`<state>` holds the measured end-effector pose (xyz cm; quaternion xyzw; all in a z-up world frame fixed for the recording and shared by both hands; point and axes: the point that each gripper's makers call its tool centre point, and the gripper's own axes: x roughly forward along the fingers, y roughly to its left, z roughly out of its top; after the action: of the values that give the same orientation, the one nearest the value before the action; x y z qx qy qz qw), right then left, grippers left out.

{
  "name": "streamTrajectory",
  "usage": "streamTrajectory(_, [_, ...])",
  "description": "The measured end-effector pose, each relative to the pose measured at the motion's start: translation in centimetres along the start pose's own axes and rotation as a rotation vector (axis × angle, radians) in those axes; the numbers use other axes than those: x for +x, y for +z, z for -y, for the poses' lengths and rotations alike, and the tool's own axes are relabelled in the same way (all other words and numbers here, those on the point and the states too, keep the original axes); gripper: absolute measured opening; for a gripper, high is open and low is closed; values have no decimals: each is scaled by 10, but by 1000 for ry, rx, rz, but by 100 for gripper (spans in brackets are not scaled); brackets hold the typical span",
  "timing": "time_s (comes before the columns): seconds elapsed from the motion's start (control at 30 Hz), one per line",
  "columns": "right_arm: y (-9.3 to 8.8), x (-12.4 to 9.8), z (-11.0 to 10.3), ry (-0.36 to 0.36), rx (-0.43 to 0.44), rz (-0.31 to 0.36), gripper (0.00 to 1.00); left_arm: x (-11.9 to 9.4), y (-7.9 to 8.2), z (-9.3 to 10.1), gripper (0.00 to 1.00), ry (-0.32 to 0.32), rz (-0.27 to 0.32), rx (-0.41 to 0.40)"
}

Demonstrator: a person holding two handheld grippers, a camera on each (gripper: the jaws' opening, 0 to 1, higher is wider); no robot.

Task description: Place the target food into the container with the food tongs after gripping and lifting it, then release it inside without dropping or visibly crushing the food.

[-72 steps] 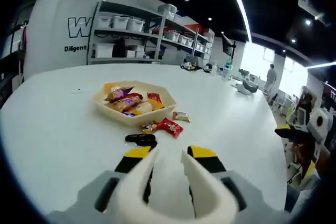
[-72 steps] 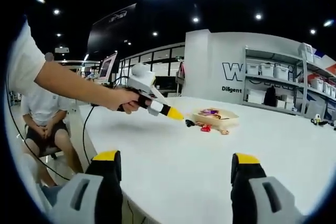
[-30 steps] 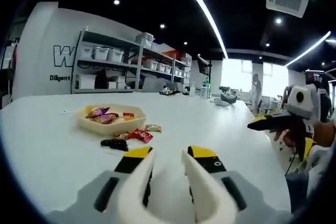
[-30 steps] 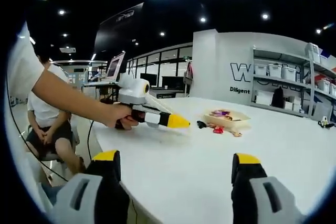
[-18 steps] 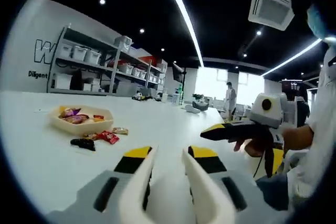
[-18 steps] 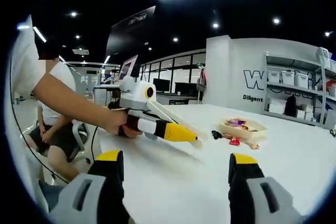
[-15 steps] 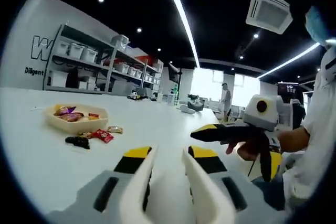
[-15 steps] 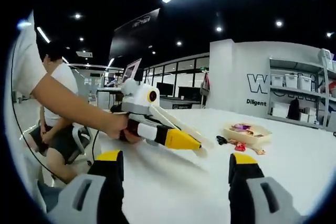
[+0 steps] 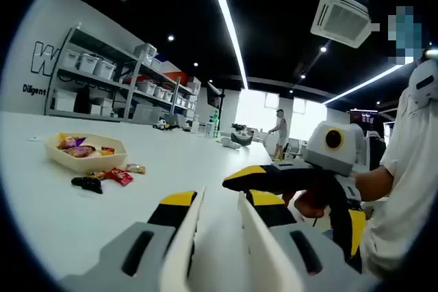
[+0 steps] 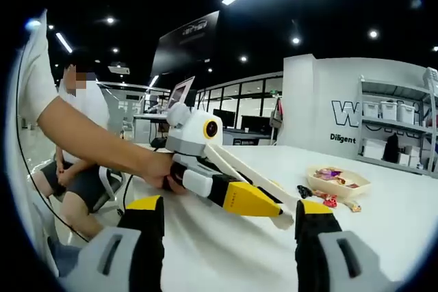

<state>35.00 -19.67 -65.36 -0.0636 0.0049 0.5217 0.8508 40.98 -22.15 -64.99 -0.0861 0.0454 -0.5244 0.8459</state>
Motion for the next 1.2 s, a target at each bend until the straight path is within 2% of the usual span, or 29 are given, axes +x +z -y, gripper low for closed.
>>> streamTrajectory(0.23, [-7, -1, -3, -2, 16, -8, 74, 1, -1, 5, 28, -22, -5, 10])
streamTrajectory(0.4, [-8, 0, -3, -11, 49, 1, 74, 0, 2, 4, 28, -21, 12, 22])
streamTrajectory(0.63, [-14, 6, -9, 1, 68, -19, 75, -2, 6, 3, 28, -16, 35, 29])
streamTrajectory(1.2, [-11, 14, -15, 39, 161, -22, 75, -5, 11, 3, 30, -13, 62, 76])
